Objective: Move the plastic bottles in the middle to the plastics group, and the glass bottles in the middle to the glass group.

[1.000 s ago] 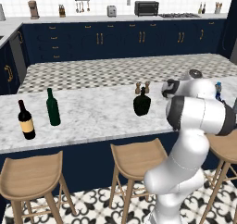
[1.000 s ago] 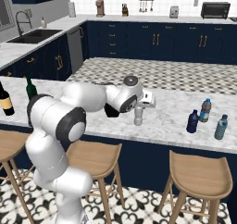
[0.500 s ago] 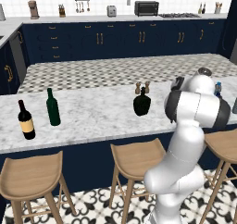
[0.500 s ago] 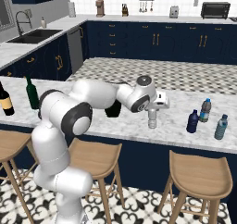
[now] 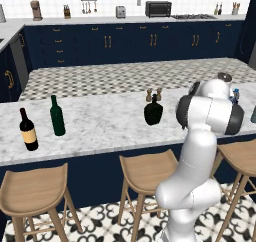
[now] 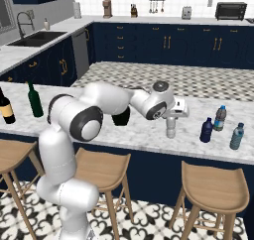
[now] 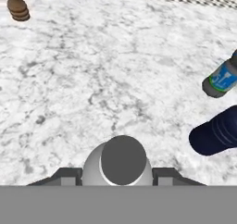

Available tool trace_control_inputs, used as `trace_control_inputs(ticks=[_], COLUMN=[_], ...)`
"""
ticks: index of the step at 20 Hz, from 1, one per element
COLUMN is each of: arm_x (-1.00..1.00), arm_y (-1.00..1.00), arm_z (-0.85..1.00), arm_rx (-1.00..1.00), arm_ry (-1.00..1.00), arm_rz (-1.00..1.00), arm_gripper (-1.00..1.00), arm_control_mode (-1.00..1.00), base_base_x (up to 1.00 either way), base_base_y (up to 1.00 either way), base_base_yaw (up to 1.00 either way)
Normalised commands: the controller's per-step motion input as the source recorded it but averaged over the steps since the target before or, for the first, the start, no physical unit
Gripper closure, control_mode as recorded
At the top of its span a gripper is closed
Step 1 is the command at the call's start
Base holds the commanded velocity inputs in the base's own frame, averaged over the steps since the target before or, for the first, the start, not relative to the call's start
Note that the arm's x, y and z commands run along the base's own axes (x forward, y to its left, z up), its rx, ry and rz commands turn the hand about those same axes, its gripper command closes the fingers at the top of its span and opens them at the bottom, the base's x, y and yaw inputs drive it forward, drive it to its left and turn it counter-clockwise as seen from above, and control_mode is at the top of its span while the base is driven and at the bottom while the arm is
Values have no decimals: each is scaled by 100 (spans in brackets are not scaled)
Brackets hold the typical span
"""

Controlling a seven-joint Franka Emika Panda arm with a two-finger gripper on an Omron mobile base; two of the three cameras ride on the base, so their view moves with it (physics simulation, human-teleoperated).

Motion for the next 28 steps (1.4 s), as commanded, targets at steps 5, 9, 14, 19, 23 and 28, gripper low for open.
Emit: trace_control_inputs(ticks=[5,9,14,19,23,28], arm_x=[22,14,12,7,0,1], arm_y=[-45,-36,-1,0,0,-4], arm_z=[16,2,-1,-3,-1,0], arm_rx=[3,3,0,0,-1,0], arm_ry=[0,-1,-9,-14,-10,0], arm_rz=[-10,-8,-1,0,-3,-5], arm_gripper=[100,100,100,100,100,100], arm_control_mode=[-100,-100,-100,-100,-100,-100], base_base_x=[0,0,0,0,0,0], base_base_y=[0,0,0,0,0,0], base_base_yaw=[0,0,0,0,0,0])
